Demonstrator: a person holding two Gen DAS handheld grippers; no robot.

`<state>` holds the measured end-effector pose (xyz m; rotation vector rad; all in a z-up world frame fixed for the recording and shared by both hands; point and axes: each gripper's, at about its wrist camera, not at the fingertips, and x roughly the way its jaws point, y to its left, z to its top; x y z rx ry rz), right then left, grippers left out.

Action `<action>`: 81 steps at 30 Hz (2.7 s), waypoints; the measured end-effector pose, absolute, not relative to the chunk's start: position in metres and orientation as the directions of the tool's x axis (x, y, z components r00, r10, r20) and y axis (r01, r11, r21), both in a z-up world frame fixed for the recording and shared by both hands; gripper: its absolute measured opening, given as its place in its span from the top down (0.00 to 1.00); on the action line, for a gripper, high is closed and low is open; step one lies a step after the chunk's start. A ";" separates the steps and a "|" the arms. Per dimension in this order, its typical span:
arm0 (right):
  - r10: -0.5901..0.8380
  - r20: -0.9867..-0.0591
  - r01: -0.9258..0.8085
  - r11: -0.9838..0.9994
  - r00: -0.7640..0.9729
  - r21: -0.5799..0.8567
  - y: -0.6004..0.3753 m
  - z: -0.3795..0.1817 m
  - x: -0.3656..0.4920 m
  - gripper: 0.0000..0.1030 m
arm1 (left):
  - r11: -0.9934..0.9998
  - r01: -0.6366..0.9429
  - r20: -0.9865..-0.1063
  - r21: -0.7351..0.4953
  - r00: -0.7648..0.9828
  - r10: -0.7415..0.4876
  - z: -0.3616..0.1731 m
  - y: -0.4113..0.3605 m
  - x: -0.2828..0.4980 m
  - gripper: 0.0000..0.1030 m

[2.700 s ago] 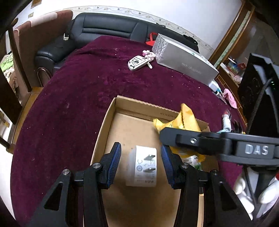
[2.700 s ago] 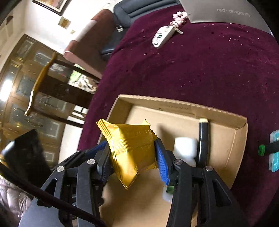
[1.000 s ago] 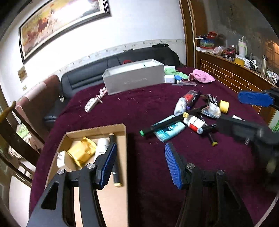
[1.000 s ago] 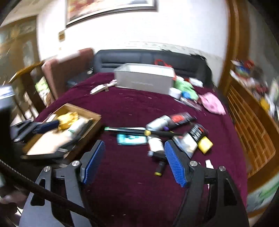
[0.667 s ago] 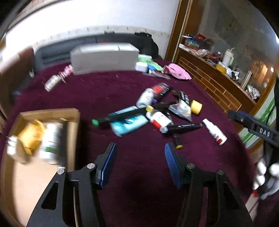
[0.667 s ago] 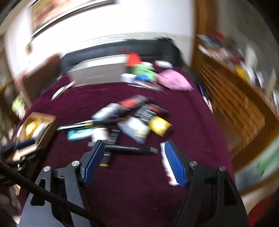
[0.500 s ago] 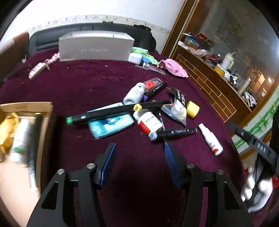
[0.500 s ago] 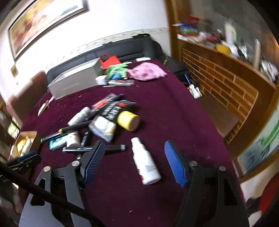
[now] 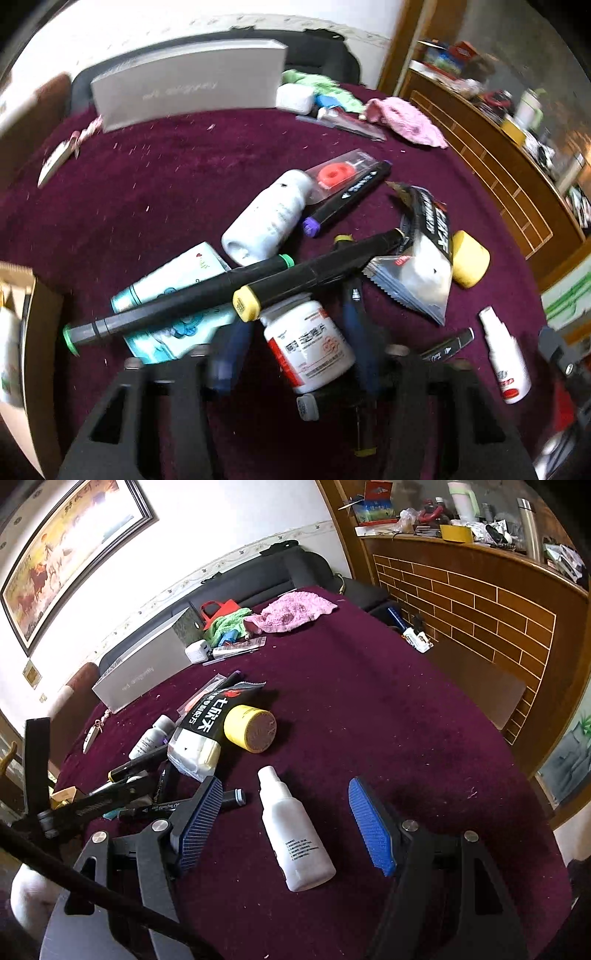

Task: Organize objects
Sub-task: 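Grasp the green-capped black marker with the right gripper while the left gripper holds the pill bottle, then carry the pill bottle and marker with both grippers into the box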

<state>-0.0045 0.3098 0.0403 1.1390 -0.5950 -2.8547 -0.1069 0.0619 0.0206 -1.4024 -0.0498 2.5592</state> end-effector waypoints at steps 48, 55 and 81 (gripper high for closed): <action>-0.379 -0.838 -0.050 -0.901 -0.392 0.431 0.094 0.021 -0.130 0.66 | -0.857 -0.237 -0.564 -0.457 -0.668 0.485 0.061 -0.158 0.063 0.72; -0.349 -0.853 -0.122 -0.898 -0.388 0.422 0.092 0.021 -0.141 0.66 | -0.844 -0.239 -0.543 -0.480 -0.674 0.500 0.058 -0.173 0.068 0.72; -0.484 -0.758 0.115 -0.866 -0.436 0.487 0.053 0.066 -0.087 0.88 | -0.935 -0.070 -0.617 -0.348 -0.734 0.284 0.065 -0.232 0.084 0.71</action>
